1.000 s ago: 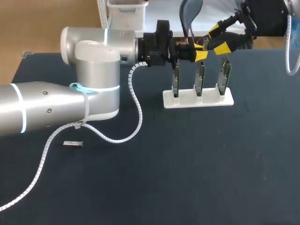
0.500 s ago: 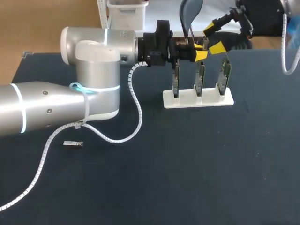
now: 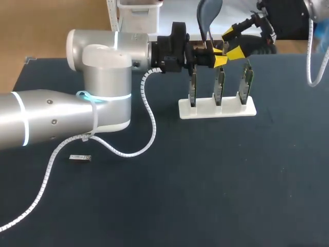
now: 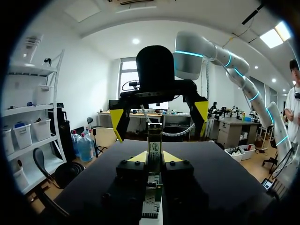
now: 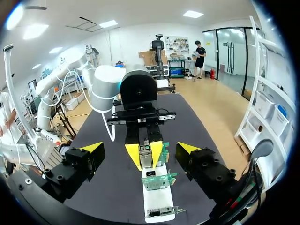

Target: Pick up the optical module with the left hand, and insert it into the network port with the right hand.

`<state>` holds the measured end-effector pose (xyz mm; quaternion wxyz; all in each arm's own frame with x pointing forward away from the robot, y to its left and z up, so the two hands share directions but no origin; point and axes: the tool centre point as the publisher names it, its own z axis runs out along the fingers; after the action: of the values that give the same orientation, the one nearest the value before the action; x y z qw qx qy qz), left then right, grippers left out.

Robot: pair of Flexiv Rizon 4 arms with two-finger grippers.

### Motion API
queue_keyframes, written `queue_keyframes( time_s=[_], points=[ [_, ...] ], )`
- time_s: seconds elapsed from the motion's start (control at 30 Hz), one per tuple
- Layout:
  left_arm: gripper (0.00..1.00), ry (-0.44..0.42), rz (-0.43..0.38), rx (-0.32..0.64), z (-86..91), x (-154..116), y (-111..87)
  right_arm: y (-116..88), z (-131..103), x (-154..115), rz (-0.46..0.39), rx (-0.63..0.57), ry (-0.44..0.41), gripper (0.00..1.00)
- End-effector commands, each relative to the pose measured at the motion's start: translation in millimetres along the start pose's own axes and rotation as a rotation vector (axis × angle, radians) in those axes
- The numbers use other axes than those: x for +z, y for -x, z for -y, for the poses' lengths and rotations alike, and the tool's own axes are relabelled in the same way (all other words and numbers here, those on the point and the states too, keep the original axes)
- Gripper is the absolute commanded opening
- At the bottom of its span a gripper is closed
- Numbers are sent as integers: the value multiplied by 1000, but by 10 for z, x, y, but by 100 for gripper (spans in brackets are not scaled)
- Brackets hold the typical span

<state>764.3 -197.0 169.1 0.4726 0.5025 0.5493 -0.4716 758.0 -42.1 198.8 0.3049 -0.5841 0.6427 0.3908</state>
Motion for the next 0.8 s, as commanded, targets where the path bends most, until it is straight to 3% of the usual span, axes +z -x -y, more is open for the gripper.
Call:
queue_keyframes(
  time_s=[0.03, 0.8],
  points=[
    [0, 0, -1, 0, -10, 7, -1, 3, 50, 16, -2, 2, 10, 100],
    [0, 0, -1, 0, -10, 7, -1, 42, 94, 27, 1, 15, 3, 100]
  ],
)
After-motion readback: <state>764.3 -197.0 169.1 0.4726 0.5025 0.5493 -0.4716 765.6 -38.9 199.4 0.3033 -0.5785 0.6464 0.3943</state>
